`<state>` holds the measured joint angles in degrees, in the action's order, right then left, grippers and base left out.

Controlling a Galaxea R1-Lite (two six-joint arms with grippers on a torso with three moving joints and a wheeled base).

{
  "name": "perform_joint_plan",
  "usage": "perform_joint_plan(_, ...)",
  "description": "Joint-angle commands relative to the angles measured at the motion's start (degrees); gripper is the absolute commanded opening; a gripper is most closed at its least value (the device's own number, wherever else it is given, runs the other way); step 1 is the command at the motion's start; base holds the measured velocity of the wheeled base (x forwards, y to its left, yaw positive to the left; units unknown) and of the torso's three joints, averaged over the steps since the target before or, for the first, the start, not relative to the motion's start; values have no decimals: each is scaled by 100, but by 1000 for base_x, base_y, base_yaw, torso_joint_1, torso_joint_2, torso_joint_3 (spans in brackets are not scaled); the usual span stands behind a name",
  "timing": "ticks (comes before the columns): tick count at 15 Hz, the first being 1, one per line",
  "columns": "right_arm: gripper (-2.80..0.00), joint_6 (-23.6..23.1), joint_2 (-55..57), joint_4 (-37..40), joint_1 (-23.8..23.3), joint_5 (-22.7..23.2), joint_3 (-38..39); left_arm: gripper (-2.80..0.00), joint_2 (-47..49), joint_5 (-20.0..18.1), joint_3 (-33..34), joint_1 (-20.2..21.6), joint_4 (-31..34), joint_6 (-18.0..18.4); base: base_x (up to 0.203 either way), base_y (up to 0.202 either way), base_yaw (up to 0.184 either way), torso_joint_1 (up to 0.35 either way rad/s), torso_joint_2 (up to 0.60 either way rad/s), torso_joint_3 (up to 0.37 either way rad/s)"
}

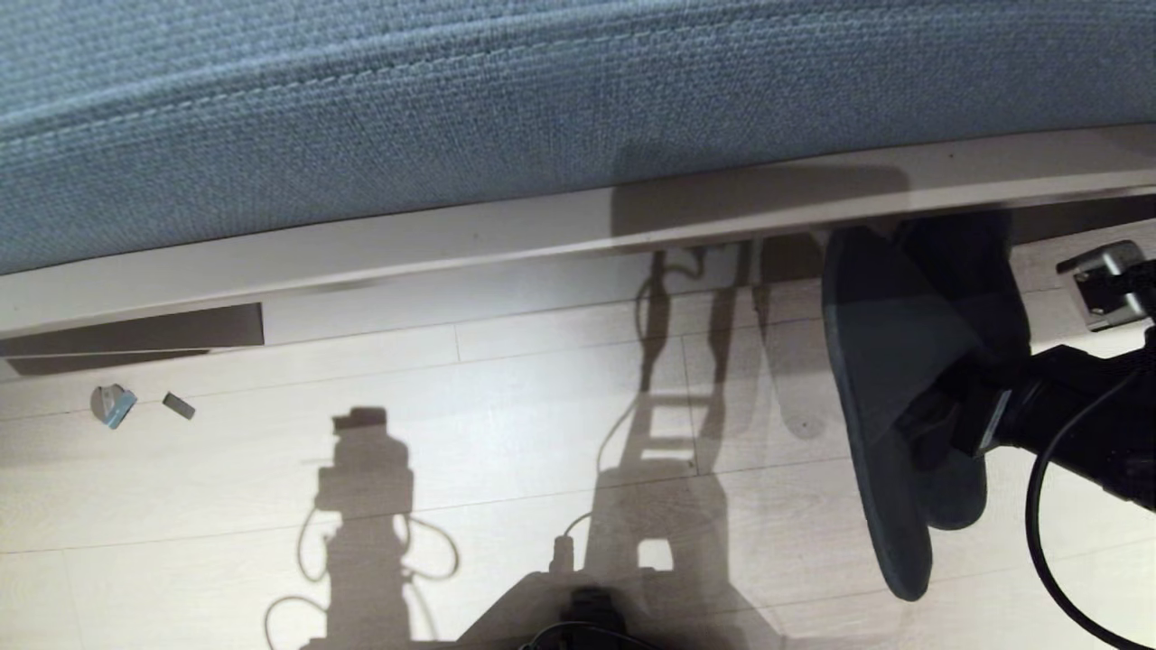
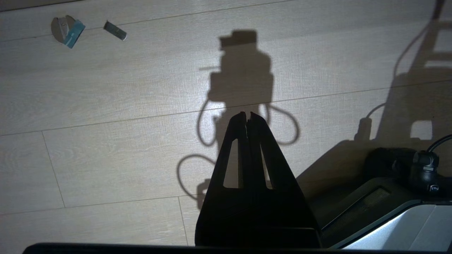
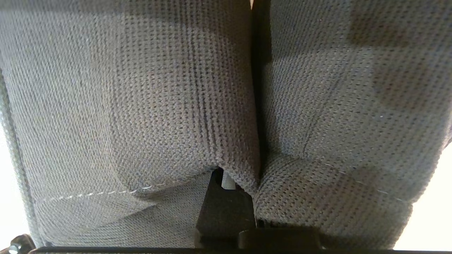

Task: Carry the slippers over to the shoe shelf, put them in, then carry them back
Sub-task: Place the slippers into the shoe cabinet

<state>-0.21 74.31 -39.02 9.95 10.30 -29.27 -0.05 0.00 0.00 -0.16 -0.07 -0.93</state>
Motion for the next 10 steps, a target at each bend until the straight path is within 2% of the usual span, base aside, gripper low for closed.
perform_joint_plan(1,-280,-5,218,-21,77,-31,0,-280,-4,0,0,7,-1,-4,0,0,0,0,0,0)
perform_joint_plan(6,-280,-17,379,-35,77,-636,-22,-280,-4,0,0,7,-1,-4,0,0,0,0,0,0)
perform_joint_plan(10,-280,160,820,-455,69,-772,-174,-280,-4,0,-2,-2,-1,-4,0,0,0,0,0,0)
